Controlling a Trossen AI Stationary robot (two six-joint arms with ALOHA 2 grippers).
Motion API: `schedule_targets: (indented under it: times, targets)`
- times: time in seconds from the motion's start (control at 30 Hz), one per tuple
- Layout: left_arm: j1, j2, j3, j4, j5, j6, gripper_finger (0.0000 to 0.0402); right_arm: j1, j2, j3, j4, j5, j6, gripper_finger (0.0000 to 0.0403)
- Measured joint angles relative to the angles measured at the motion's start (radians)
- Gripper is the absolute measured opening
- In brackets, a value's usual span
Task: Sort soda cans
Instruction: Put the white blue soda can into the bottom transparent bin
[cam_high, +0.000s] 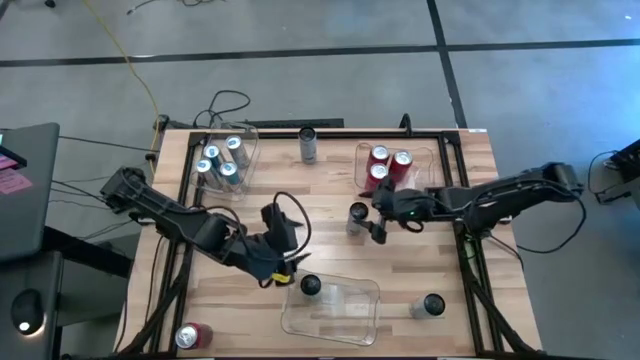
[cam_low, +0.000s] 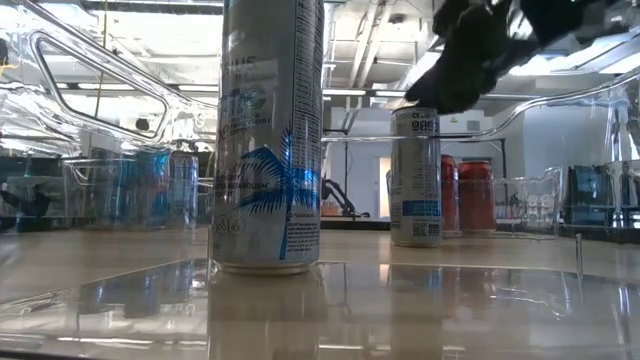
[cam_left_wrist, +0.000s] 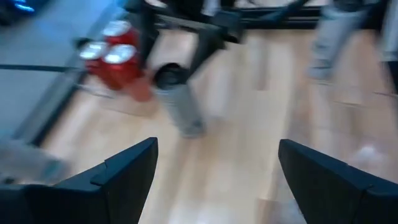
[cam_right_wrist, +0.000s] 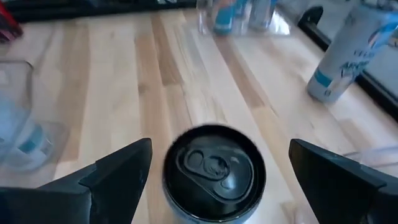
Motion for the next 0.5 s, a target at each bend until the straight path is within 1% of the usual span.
schedule_targets:
  times: [0.13, 0.33, 0.4, 0.5]
  targets:
    - [-0.015, 0.002, 0.0, -0.056, -0.144, 0.005, 0.0329, -0.012, 0.038, 0.0, -0.017, -0.002, 0.016, 0.04]
    - [-0.041, 0.004, 0.0, -0.103, -0.256, -0.041, 0.0322, -0.028, 0.076, 0.0, -0.042, -0.008, 0.026, 0.0397]
    - [-0.053, 0.004, 0.0, -0.118, -0.299, -0.072, 0.0321, -0.032, 0.077, 0.0, -0.05, -0.007, 0.025, 0.0387]
    - [-0.078, 0.003, -0.029, -0.117, -0.421, -0.107, 0.032, -0.032, 0.076, 0.0, -0.051, -0.007, 0.025, 0.0352]
